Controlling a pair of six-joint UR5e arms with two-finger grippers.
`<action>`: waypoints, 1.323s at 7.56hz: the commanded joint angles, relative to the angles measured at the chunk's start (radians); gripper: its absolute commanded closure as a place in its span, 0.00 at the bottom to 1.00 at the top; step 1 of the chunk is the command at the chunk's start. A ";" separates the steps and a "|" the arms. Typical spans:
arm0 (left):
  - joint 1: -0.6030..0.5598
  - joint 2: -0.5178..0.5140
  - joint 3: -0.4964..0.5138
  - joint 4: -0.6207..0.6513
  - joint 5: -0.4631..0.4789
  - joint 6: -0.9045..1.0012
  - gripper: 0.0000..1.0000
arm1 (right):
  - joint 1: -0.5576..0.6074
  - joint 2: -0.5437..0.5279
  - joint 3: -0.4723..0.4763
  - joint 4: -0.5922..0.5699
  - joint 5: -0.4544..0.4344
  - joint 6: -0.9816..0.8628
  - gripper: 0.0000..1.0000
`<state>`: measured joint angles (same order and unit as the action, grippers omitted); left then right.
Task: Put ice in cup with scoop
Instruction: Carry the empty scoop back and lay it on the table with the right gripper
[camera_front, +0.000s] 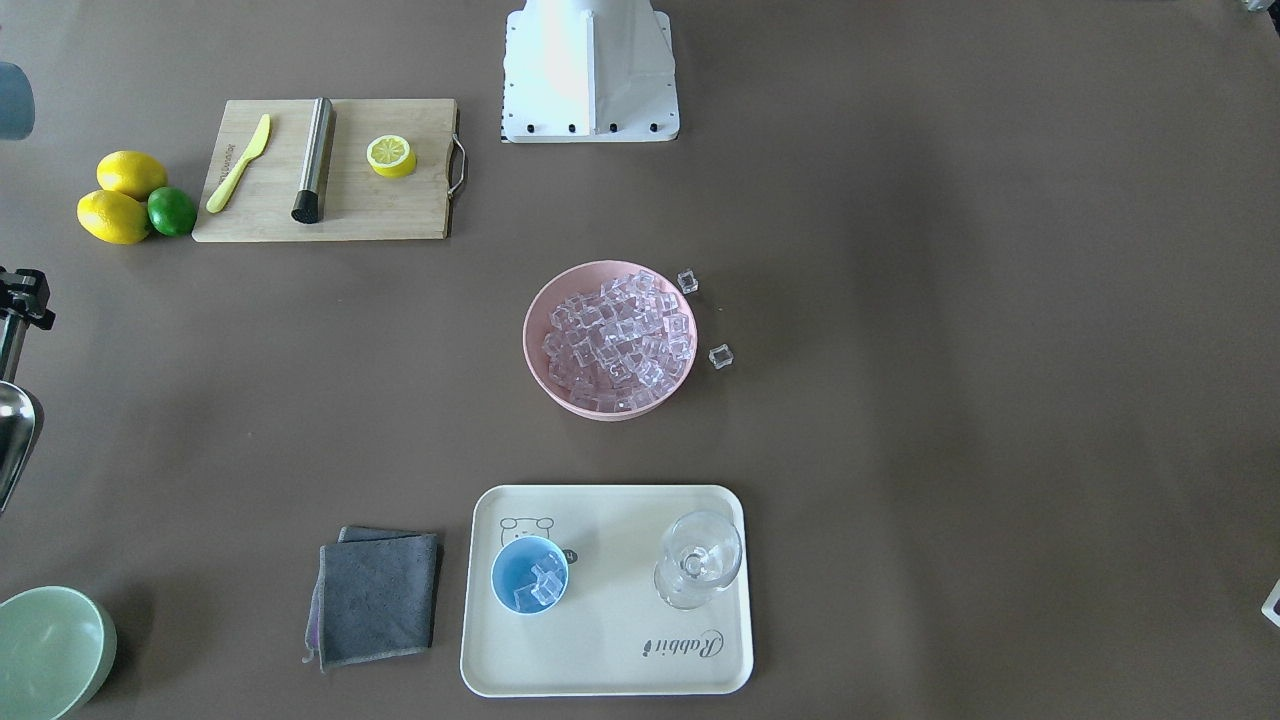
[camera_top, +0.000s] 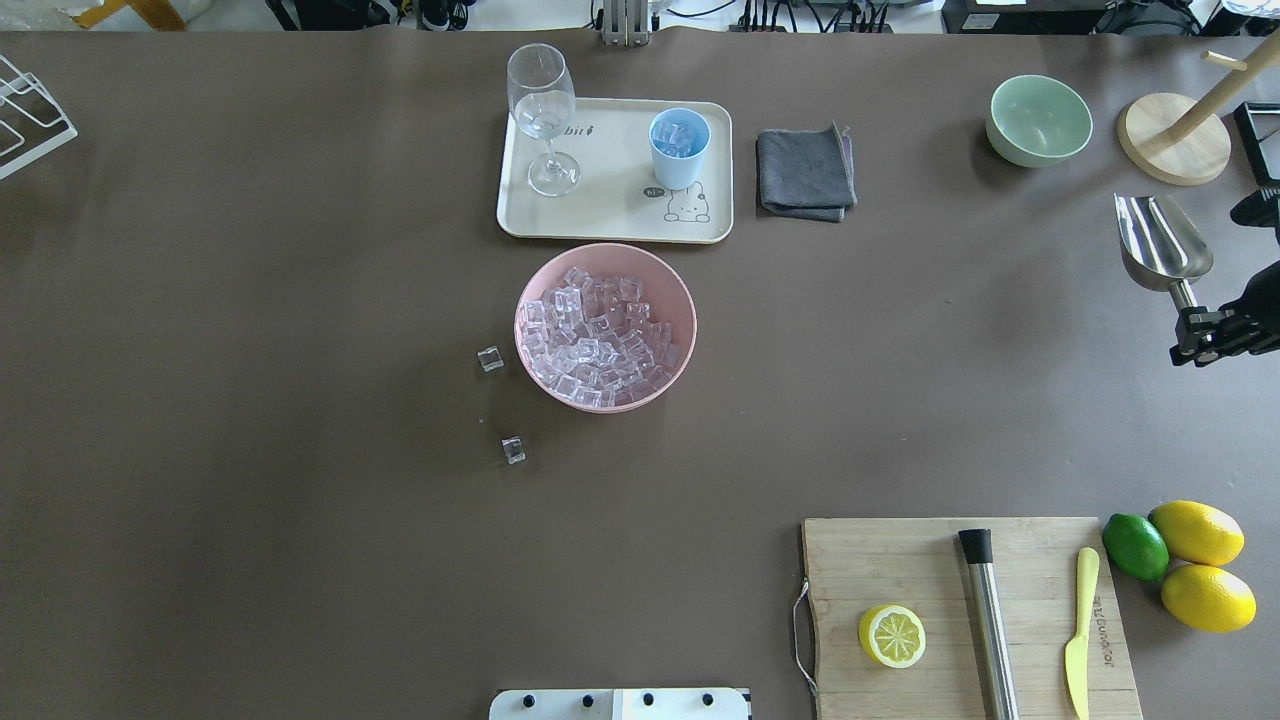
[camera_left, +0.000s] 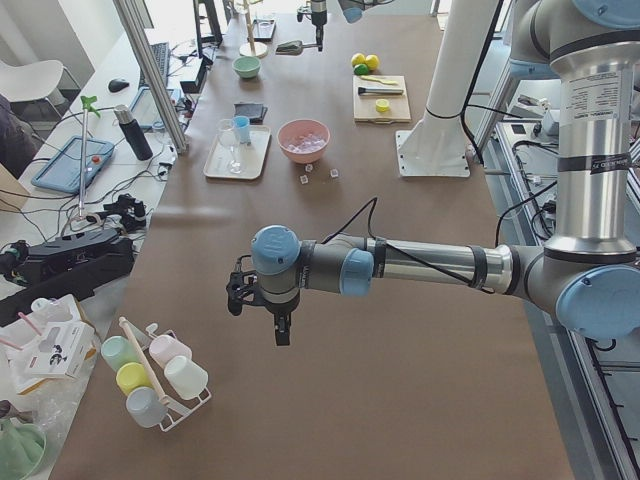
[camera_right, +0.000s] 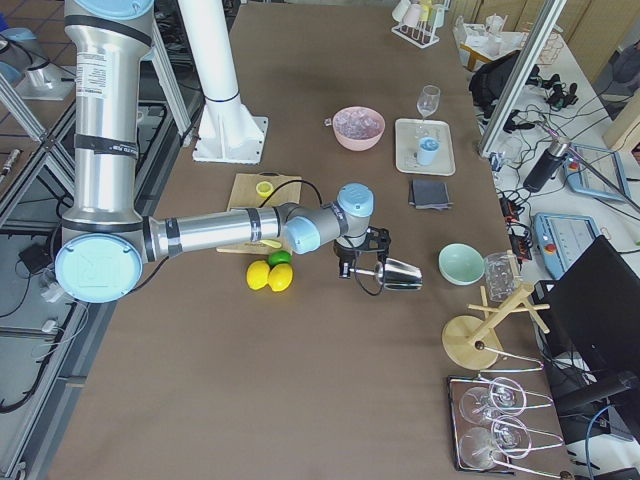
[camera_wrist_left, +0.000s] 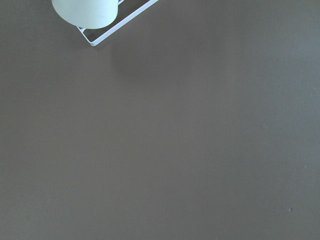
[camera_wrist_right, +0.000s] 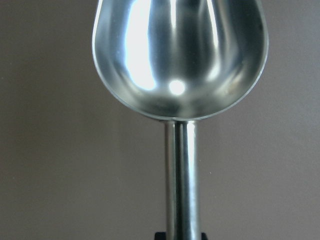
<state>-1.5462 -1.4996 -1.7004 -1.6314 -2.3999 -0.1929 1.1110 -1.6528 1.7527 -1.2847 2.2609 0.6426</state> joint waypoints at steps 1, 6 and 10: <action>0.021 -0.001 0.002 -0.004 -0.001 0.003 0.01 | -0.037 0.010 -0.021 0.015 0.017 0.008 1.00; 0.144 -0.028 -0.051 -0.001 -0.008 -0.008 0.01 | -0.071 0.007 -0.032 0.016 0.023 0.009 1.00; 0.217 -0.053 -0.059 0.001 -0.008 -0.010 0.01 | -0.066 -0.013 -0.021 0.018 0.066 -0.014 0.00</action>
<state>-1.3721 -1.5409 -1.7542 -1.6315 -2.4083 -0.2017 1.0411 -1.6566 1.7265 -1.2680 2.2897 0.6374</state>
